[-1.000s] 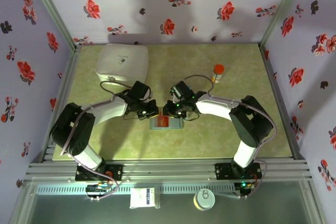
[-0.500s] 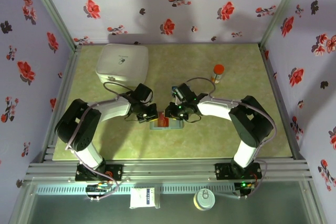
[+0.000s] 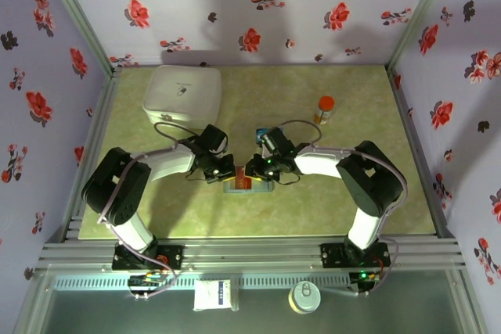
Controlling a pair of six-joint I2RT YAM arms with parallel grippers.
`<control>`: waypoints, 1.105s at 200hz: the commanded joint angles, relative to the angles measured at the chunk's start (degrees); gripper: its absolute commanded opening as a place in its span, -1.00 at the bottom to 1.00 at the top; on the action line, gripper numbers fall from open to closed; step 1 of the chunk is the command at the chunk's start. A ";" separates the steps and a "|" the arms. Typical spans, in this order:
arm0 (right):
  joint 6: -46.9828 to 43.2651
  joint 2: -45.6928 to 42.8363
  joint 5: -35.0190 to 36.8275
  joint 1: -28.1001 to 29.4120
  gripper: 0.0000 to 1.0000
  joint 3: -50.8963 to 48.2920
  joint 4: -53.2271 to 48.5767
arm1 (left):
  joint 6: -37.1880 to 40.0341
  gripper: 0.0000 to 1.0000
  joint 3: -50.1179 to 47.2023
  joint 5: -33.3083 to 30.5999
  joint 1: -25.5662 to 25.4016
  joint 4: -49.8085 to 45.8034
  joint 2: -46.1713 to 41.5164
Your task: Take the credit cards out of the card holder
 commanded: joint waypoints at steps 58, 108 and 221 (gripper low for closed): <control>0.84 -2.65 -1.47 -0.67 -0.47 -2.25 3.15 | 1.24 -1.00 0.40 -1.68 -0.40 -3.26 1.93; 0.65 -3.18 -0.38 -1.37 -0.47 -3.17 2.41 | 1.13 -1.00 0.63 -2.00 -0.38 -3.43 2.01; 2.08 0.67 -3.36 -1.46 -0.49 -2.87 5.45 | 1.01 -1.00 0.75 -1.84 -0.40 -3.62 2.37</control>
